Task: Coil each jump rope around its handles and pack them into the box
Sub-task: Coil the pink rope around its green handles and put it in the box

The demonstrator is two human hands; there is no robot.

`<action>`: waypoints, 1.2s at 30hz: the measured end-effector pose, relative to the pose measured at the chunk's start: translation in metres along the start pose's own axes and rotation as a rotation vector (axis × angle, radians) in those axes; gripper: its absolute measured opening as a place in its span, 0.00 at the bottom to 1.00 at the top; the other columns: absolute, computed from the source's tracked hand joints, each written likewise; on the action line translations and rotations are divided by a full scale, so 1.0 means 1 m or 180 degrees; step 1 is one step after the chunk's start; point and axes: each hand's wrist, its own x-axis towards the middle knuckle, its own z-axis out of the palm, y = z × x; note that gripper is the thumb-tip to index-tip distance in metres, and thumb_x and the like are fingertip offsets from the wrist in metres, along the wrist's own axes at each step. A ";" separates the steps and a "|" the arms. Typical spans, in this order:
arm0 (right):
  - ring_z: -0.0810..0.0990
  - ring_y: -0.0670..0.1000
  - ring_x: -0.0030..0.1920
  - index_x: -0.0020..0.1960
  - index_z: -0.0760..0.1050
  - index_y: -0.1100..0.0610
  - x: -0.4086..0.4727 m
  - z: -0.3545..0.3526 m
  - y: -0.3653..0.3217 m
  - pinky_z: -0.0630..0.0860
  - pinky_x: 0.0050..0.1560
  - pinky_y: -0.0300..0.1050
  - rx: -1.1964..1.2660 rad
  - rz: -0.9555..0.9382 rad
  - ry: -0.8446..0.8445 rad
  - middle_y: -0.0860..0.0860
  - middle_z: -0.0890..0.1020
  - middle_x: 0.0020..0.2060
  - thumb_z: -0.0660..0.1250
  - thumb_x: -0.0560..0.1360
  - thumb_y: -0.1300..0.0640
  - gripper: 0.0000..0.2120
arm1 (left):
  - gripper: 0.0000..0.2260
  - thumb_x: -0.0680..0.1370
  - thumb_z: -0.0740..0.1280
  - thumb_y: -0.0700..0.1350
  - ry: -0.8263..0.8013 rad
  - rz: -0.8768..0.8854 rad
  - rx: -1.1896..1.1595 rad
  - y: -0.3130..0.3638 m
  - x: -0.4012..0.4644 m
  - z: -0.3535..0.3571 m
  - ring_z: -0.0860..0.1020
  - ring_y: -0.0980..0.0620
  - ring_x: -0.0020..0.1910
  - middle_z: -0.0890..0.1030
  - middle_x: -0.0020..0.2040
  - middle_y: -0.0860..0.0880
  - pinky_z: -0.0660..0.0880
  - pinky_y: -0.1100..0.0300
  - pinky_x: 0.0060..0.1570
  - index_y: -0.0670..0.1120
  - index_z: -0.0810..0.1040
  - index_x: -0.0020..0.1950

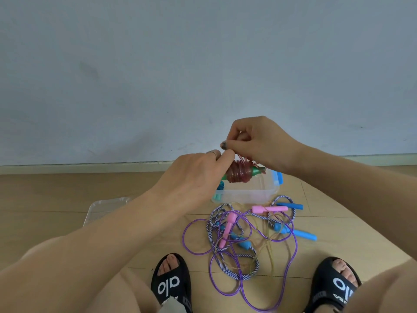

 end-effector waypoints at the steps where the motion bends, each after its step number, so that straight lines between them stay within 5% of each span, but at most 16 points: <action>1: 0.67 0.43 0.23 0.39 0.77 0.57 0.000 0.002 0.002 0.66 0.28 0.32 0.0116 0.0095 -0.0029 0.42 0.74 0.20 0.71 0.75 0.56 0.08 | 0.22 0.63 0.72 0.35 0.0039 0.0061 0.0048 -0.001 0.000 -0.002 0.68 0.44 0.24 0.69 0.32 0.48 0.57 0.60 0.20 0.45 0.65 0.50; 5: 0.67 0.42 0.20 0.41 0.77 0.58 -0.001 0.009 0.007 0.63 0.23 0.32 0.0331 0.0543 -0.0143 0.43 0.73 0.20 0.68 0.75 0.58 0.06 | 0.10 0.70 0.53 0.35 0.0316 0.0185 0.0300 -0.003 0.003 -0.009 0.63 0.45 0.24 0.67 0.33 0.46 0.52 0.58 0.25 0.43 0.71 0.46; 11: 0.71 0.44 0.28 0.47 0.77 0.57 -0.007 0.015 0.005 0.65 0.29 0.38 0.0129 0.0691 -0.0021 0.49 0.79 0.34 0.62 0.75 0.58 0.06 | 0.10 0.68 0.62 0.30 0.0505 0.0164 0.0569 -0.003 0.005 -0.009 0.60 0.46 0.29 0.68 0.34 0.45 0.55 0.55 0.30 0.42 0.72 0.44; 19: 0.80 0.53 0.43 0.52 0.75 0.55 -0.009 0.021 0.003 0.75 0.41 0.45 -0.0227 0.0642 0.0108 0.52 0.82 0.45 0.61 0.77 0.56 0.06 | 0.11 0.68 0.52 0.31 0.0654 0.0119 0.0570 -0.002 0.001 -0.012 0.59 0.48 0.32 0.68 0.35 0.46 0.56 0.55 0.31 0.44 0.67 0.43; 23: 0.74 0.48 0.34 0.49 0.74 0.56 -0.009 0.022 0.007 0.67 0.31 0.40 -0.0136 0.0521 0.0464 0.48 0.76 0.34 0.62 0.75 0.60 0.04 | 0.10 0.66 0.63 0.40 0.0329 0.0250 0.0272 -0.002 0.002 -0.013 0.67 0.46 0.35 0.72 0.38 0.47 0.65 0.54 0.35 0.43 0.71 0.47; 26: 0.71 0.49 0.33 0.47 0.73 0.57 -0.007 0.027 0.009 0.66 0.31 0.41 -0.0268 0.0360 0.0813 0.47 0.73 0.29 0.62 0.75 0.60 0.02 | 0.21 0.69 0.65 0.62 0.0111 -0.0053 -0.0104 0.007 0.000 -0.015 0.71 0.49 0.39 0.73 0.40 0.53 0.68 0.55 0.46 0.46 0.71 0.50; 28: 0.71 0.50 0.33 0.48 0.73 0.57 -0.007 0.031 0.007 0.68 0.33 0.44 -0.0325 0.0268 0.0902 0.47 0.72 0.29 0.62 0.76 0.60 0.02 | 0.27 0.69 0.62 0.72 0.0163 -0.0413 -0.0450 0.012 0.003 -0.016 0.70 0.51 0.36 0.71 0.35 0.56 0.66 0.57 0.43 0.48 0.69 0.47; 32: 0.73 0.52 0.34 0.48 0.72 0.58 -0.008 0.037 0.002 0.72 0.36 0.47 -0.0306 0.0024 0.0885 0.47 0.72 0.28 0.60 0.78 0.60 0.03 | 0.27 0.70 0.60 0.73 -0.0355 -0.0663 -0.0216 0.010 0.009 -0.017 0.74 0.50 0.34 0.76 0.35 0.54 0.62 0.57 0.35 0.49 0.71 0.50; 36: 0.75 0.55 0.35 0.50 0.72 0.58 -0.008 0.039 -0.001 0.72 0.37 0.49 -0.0493 -0.0211 0.0920 0.50 0.76 0.30 0.59 0.79 0.60 0.04 | 0.18 0.72 0.66 0.68 -0.1029 -0.0951 -0.1730 0.004 0.010 -0.020 0.77 0.58 0.39 0.78 0.40 0.58 0.70 0.61 0.35 0.56 0.70 0.50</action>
